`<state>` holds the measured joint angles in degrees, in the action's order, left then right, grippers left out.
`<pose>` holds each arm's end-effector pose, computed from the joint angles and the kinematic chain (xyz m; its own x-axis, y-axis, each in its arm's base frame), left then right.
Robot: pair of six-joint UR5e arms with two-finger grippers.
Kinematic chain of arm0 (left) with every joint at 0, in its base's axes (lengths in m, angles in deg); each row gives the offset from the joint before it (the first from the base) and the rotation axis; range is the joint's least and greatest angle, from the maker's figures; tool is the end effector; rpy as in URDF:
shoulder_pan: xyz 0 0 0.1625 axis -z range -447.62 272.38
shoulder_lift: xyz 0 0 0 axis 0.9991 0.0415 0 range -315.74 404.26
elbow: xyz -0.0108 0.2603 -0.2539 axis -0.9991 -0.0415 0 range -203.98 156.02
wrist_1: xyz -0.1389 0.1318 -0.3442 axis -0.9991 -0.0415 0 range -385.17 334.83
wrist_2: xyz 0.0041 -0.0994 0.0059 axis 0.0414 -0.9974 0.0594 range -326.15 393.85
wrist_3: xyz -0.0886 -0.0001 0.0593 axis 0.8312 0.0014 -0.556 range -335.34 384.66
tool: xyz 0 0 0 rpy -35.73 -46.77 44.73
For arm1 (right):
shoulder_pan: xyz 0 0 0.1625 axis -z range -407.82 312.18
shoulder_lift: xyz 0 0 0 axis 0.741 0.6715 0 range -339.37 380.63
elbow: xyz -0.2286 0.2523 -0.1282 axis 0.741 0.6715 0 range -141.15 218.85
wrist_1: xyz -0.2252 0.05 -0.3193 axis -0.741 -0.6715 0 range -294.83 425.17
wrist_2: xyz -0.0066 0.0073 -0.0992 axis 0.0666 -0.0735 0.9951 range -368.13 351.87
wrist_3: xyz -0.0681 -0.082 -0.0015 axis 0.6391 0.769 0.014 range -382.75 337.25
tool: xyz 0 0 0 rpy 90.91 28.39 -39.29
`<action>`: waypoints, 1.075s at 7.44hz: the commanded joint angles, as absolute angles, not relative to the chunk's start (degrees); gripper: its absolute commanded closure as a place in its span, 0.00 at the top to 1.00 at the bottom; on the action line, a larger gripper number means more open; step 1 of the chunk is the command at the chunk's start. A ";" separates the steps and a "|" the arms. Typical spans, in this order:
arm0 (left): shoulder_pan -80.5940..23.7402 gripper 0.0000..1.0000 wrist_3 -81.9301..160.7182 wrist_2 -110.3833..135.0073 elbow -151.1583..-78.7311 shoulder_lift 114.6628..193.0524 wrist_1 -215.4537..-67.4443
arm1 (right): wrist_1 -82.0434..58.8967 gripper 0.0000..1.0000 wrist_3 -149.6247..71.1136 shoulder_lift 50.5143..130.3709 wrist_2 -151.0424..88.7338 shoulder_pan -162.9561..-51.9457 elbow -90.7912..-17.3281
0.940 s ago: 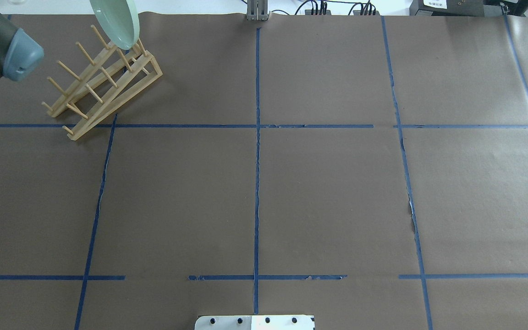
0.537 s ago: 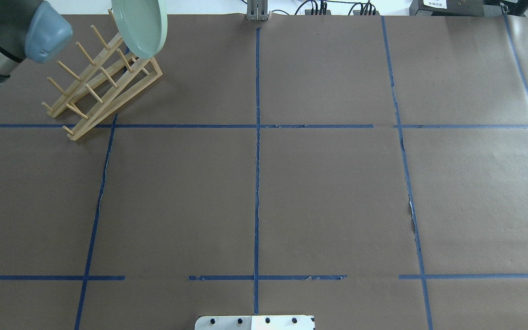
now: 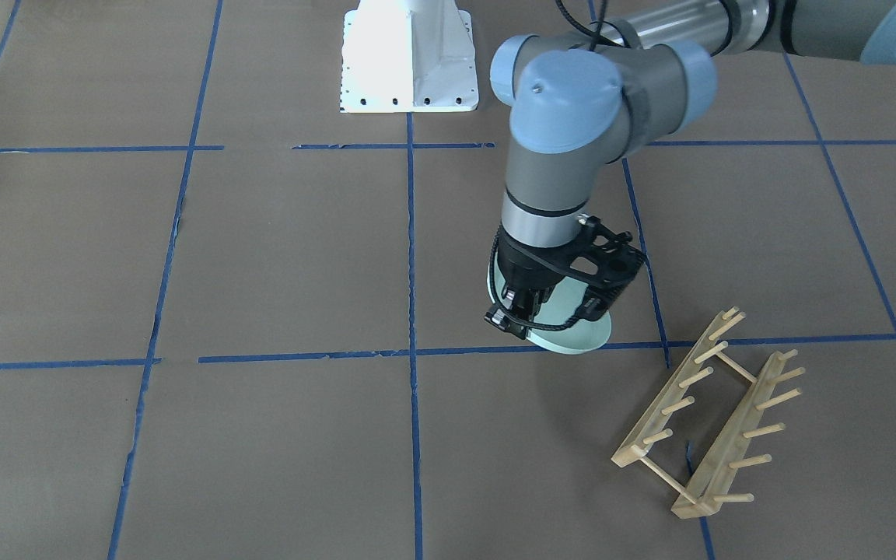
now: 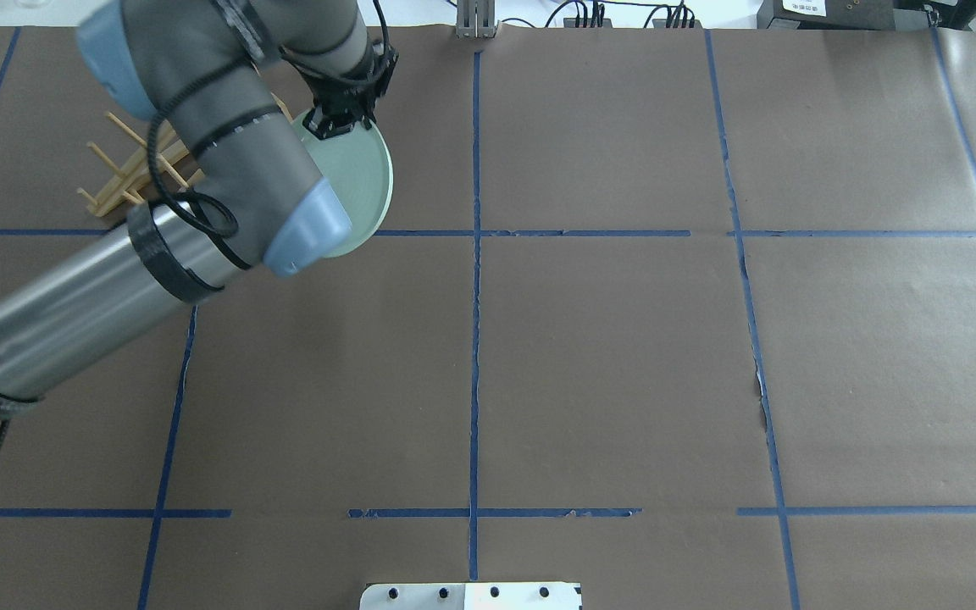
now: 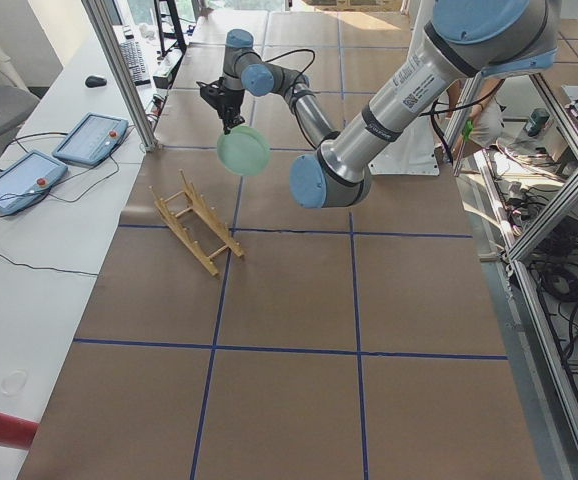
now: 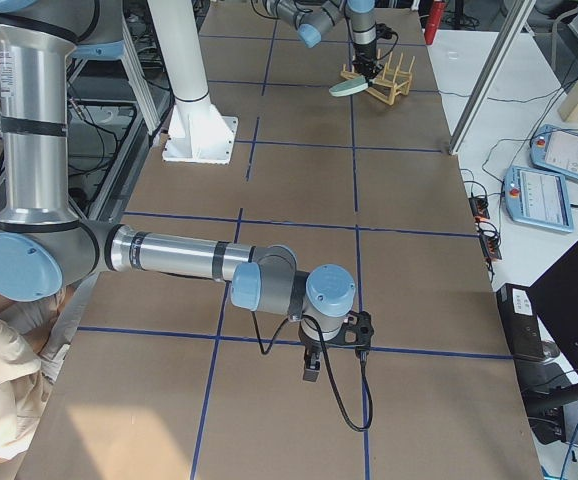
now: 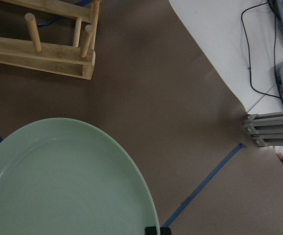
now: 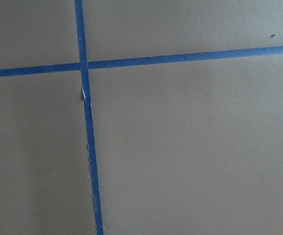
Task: Place plate on table
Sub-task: 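Carry the plate toward the robot and lower it flat onto the table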
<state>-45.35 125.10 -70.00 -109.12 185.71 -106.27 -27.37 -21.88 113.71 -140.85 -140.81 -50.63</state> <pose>0.4316 -0.5380 0.1409 0.4771 -0.6714 -0.5671 0.6418 0.7070 -0.2970 0.0839 -0.4374 0.6376 0.7306 0.0956 0.6761 -0.0407 0.9945 -0.0967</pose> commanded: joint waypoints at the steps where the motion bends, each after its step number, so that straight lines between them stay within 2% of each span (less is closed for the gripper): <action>1: -52.88 0.00 113.73 -66.88 -106.18 185.50 -95.24 | -27.38 1.00 -21.88 113.71 -140.85 -140.81 -50.63; 2: -55.34 0.00 113.35 -64.44 -104.24 185.24 -95.39 | -27.38 1.00 -21.88 113.71 -140.85 -140.81 -50.63; 5: -59.05 0.00 113.08 -64.06 -104.22 184.19 -97.05 | -27.38 1.00 -21.88 113.71 -140.85 -140.81 -50.63; 6: -59.32 0.15 113.08 -64.06 -104.48 183.32 -98.98 | -27.38 1.00 -21.88 113.71 -140.85 -140.81 -50.63; 7: -59.32 0.65 113.08 -64.06 -104.66 183.05 -100.39 | -27.38 1.00 -21.88 113.71 -140.85 -140.81 -50.63; 8: -59.15 1.00 112.21 -63.98 -107.79 181.22 -101.27 | -27.38 1.00 -21.88 113.71 -140.85 -140.81 -50.63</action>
<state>-59.17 112.89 -64.05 -105.29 182.85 -99.84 -27.37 -21.88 113.71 -140.85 -140.81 -50.62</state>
